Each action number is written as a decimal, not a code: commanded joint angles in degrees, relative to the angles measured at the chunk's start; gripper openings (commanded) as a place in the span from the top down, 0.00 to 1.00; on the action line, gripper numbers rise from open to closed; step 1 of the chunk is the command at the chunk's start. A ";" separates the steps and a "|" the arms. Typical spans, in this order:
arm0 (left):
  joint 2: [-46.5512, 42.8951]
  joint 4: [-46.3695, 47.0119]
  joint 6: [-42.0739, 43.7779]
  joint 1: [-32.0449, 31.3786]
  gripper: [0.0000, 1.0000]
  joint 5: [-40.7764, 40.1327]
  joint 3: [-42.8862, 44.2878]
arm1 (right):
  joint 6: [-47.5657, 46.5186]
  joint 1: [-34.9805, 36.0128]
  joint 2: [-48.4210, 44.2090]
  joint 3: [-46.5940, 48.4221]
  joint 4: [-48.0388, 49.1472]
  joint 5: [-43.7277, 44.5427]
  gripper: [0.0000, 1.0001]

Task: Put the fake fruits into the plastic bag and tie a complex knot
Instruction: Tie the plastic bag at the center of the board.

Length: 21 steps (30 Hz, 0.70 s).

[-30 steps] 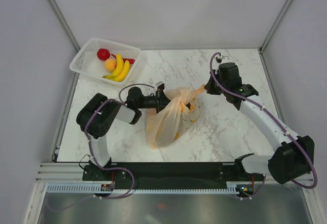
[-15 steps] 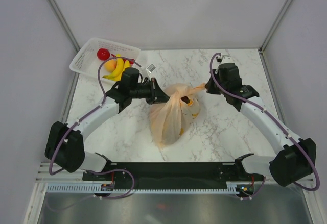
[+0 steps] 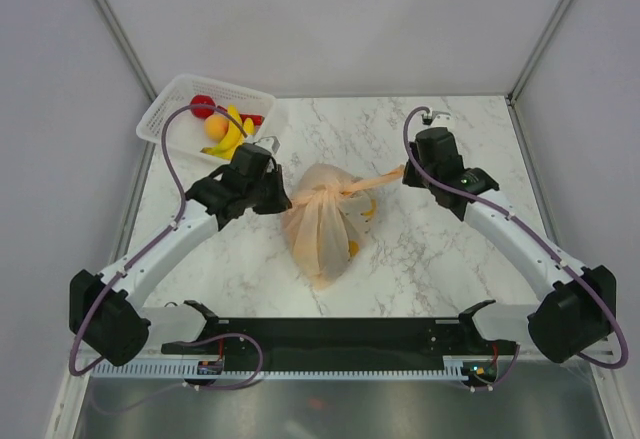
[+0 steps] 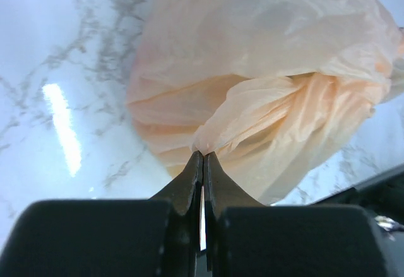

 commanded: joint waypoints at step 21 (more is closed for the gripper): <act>-2.05 -13.23 7.56 -0.88 0.98 -25.40 -1.40 | 6.75 -1.71 -9.80 -22.55 44.34 -27.12 0.02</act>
